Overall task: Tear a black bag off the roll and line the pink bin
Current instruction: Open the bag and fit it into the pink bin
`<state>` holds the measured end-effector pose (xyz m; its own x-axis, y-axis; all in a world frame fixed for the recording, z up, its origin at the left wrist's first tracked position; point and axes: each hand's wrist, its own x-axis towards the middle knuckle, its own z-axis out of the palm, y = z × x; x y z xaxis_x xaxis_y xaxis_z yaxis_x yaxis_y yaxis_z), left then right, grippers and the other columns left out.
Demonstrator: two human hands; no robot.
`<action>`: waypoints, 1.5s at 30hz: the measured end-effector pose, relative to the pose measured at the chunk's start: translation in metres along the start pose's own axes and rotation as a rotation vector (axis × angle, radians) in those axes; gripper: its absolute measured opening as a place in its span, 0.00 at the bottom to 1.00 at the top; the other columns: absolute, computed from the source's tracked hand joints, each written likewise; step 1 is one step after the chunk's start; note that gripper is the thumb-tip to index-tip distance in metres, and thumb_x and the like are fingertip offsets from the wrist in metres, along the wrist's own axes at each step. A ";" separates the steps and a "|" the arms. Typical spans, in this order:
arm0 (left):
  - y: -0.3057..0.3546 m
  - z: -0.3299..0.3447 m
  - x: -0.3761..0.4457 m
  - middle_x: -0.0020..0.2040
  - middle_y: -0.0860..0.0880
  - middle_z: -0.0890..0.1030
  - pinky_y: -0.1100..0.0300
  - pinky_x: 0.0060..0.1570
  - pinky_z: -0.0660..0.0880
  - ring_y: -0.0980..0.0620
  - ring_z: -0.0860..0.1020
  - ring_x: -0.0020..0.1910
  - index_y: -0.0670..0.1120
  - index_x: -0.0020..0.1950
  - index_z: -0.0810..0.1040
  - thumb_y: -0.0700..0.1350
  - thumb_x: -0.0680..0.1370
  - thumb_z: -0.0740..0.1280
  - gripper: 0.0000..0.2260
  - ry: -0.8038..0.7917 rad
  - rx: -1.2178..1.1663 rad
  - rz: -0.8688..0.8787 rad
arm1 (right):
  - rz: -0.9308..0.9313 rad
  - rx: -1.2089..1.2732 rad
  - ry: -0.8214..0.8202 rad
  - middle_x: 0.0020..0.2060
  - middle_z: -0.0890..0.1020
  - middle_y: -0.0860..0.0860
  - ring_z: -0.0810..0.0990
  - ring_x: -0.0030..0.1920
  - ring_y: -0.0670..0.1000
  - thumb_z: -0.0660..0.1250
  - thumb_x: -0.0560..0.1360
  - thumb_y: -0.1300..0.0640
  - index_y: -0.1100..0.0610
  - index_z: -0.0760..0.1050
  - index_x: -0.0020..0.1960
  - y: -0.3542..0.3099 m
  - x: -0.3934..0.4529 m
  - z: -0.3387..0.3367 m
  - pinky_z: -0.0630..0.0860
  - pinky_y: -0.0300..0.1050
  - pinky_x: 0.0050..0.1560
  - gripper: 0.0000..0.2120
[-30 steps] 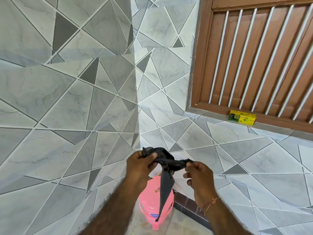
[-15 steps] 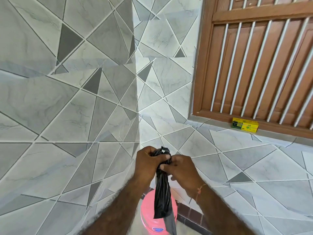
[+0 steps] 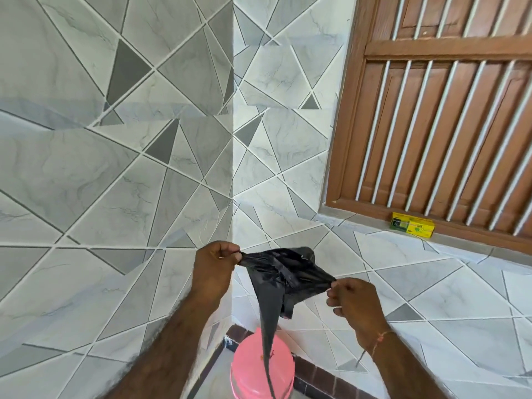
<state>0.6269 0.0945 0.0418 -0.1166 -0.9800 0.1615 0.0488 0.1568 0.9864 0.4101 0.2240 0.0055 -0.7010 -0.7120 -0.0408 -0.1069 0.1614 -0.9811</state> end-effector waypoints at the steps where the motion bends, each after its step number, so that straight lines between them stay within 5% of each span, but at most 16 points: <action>1: 0.003 0.001 0.000 0.37 0.43 0.80 0.60 0.37 0.79 0.47 0.78 0.36 0.39 0.43 0.79 0.28 0.74 0.66 0.08 -0.019 -0.044 -0.013 | -0.029 -0.153 0.023 0.30 0.83 0.55 0.82 0.32 0.58 0.63 0.75 0.63 0.59 0.78 0.35 0.005 0.008 -0.005 0.74 0.43 0.33 0.11; 4: 0.014 0.007 -0.001 0.39 0.42 0.79 0.65 0.34 0.80 0.49 0.79 0.36 0.41 0.41 0.78 0.25 0.75 0.62 0.13 -0.032 -0.071 0.006 | -0.251 -0.735 0.199 0.40 0.85 0.58 0.83 0.45 0.63 0.64 0.74 0.59 0.59 0.78 0.38 -0.003 0.017 -0.020 0.76 0.49 0.46 0.08; 6: 0.019 0.013 -0.001 0.38 0.43 0.79 0.64 0.35 0.79 0.49 0.79 0.36 0.42 0.40 0.78 0.25 0.74 0.61 0.15 -0.049 -0.030 0.032 | -0.450 -0.640 0.239 0.52 0.84 0.55 0.81 0.54 0.58 0.68 0.73 0.55 0.58 0.80 0.52 -0.021 0.014 -0.019 0.75 0.49 0.57 0.10; 10: 0.024 0.025 -0.002 0.38 0.42 0.79 0.65 0.33 0.79 0.50 0.78 0.35 0.41 0.39 0.78 0.24 0.73 0.61 0.14 -0.126 0.026 0.082 | -0.596 -0.441 -0.272 0.66 0.70 0.37 0.68 0.65 0.39 0.73 0.68 0.42 0.43 0.65 0.71 -0.062 0.001 0.008 0.64 0.39 0.67 0.34; 13: 0.028 0.028 -0.004 0.37 0.41 0.78 0.64 0.34 0.78 0.49 0.77 0.35 0.39 0.38 0.77 0.22 0.72 0.60 0.14 -0.176 0.104 0.139 | -0.619 -0.469 -0.336 0.56 0.77 0.43 0.76 0.55 0.44 0.74 0.69 0.48 0.42 0.70 0.66 -0.070 0.013 0.019 0.71 0.37 0.57 0.28; 16: 0.029 0.020 -0.001 0.38 0.39 0.79 0.60 0.36 0.77 0.48 0.77 0.36 0.41 0.37 0.76 0.22 0.72 0.60 0.15 -0.254 0.181 0.163 | -0.641 -0.727 -0.346 0.41 0.81 0.51 0.79 0.44 0.52 0.68 0.73 0.61 0.49 0.77 0.44 -0.067 0.025 0.013 0.74 0.42 0.47 0.07; 18: 0.026 0.011 0.005 0.37 0.42 0.80 0.57 0.38 0.74 0.48 0.77 0.37 0.45 0.34 0.76 0.23 0.71 0.60 0.18 -0.239 0.309 0.190 | -0.617 -0.797 -0.353 0.40 0.82 0.52 0.79 0.44 0.54 0.65 0.74 0.62 0.51 0.75 0.38 -0.061 0.027 0.008 0.74 0.43 0.46 0.09; 21: 0.023 0.007 0.003 0.40 0.46 0.79 0.61 0.39 0.72 0.48 0.77 0.39 0.49 0.37 0.75 0.26 0.72 0.60 0.18 0.074 0.518 0.277 | -0.604 -0.614 -0.257 0.38 0.82 0.51 0.79 0.41 0.53 0.64 0.75 0.62 0.54 0.75 0.40 -0.058 0.023 0.007 0.74 0.41 0.41 0.07; 23: 0.022 0.019 -0.022 0.47 0.47 0.79 0.61 0.41 0.73 0.50 0.79 0.42 0.49 0.49 0.75 0.37 0.77 0.65 0.06 0.246 0.426 0.324 | -0.581 -0.514 -0.214 0.36 0.80 0.49 0.77 0.39 0.50 0.64 0.76 0.61 0.54 0.74 0.41 -0.058 0.018 0.013 0.70 0.35 0.37 0.06; 26: 0.009 0.048 -0.059 0.45 0.53 0.79 0.59 0.41 0.77 0.52 0.81 0.42 0.56 0.56 0.67 0.54 0.73 0.71 0.17 0.039 0.308 0.115 | -0.558 -0.452 -0.205 0.35 0.78 0.47 0.76 0.38 0.48 0.63 0.77 0.60 0.54 0.74 0.42 -0.058 0.010 0.021 0.68 0.33 0.36 0.06; 32: -0.018 0.030 -0.040 0.34 0.48 0.79 0.49 0.36 0.77 0.46 0.76 0.35 0.47 0.37 0.72 0.31 0.69 0.58 0.11 -0.081 0.572 0.079 | -0.411 -0.495 -0.084 0.35 0.78 0.49 0.77 0.40 0.55 0.63 0.75 0.62 0.52 0.72 0.42 -0.037 0.025 -0.011 0.71 0.44 0.37 0.07; 35: -0.018 0.014 -0.024 0.44 0.46 0.83 0.52 0.46 0.79 0.43 0.82 0.44 0.49 0.43 0.81 0.36 0.71 0.63 0.10 -0.136 1.061 0.108 | -0.527 -0.881 -0.170 0.40 0.78 0.53 0.78 0.39 0.58 0.59 0.74 0.59 0.47 0.66 0.50 -0.016 0.029 -0.037 0.73 0.50 0.40 0.08; 38: -0.013 0.011 -0.007 0.55 0.44 0.82 0.52 0.53 0.77 0.43 0.81 0.55 0.45 0.57 0.80 0.42 0.76 0.64 0.12 -0.168 1.415 0.072 | -0.555 -1.284 -0.354 0.54 0.77 0.54 0.80 0.51 0.59 0.57 0.78 0.55 0.50 0.70 0.60 -0.001 0.033 -0.047 0.75 0.49 0.50 0.11; 42: 0.014 0.011 0.035 0.58 0.38 0.80 0.49 0.55 0.76 0.38 0.79 0.57 0.39 0.57 0.77 0.39 0.74 0.62 0.13 -0.158 1.344 0.077 | -0.506 -1.454 -0.325 0.56 0.77 0.57 0.79 0.57 0.61 0.61 0.76 0.57 0.54 0.77 0.57 -0.037 0.063 -0.059 0.74 0.48 0.56 0.11; 45: 0.085 0.016 0.056 0.61 0.39 0.76 0.45 0.54 0.77 0.34 0.78 0.56 0.43 0.60 0.74 0.39 0.74 0.62 0.15 0.037 1.248 0.311 | -0.683 -1.266 -0.059 0.55 0.78 0.60 0.79 0.55 0.63 0.65 0.73 0.59 0.51 0.73 0.60 -0.127 0.080 -0.076 0.76 0.52 0.54 0.16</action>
<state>0.6085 0.0553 0.1349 -0.2392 -0.8812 0.4077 -0.8903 0.3667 0.2701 0.3144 0.1988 0.1407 -0.2311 -0.9182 0.3217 -0.9687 0.2480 0.0119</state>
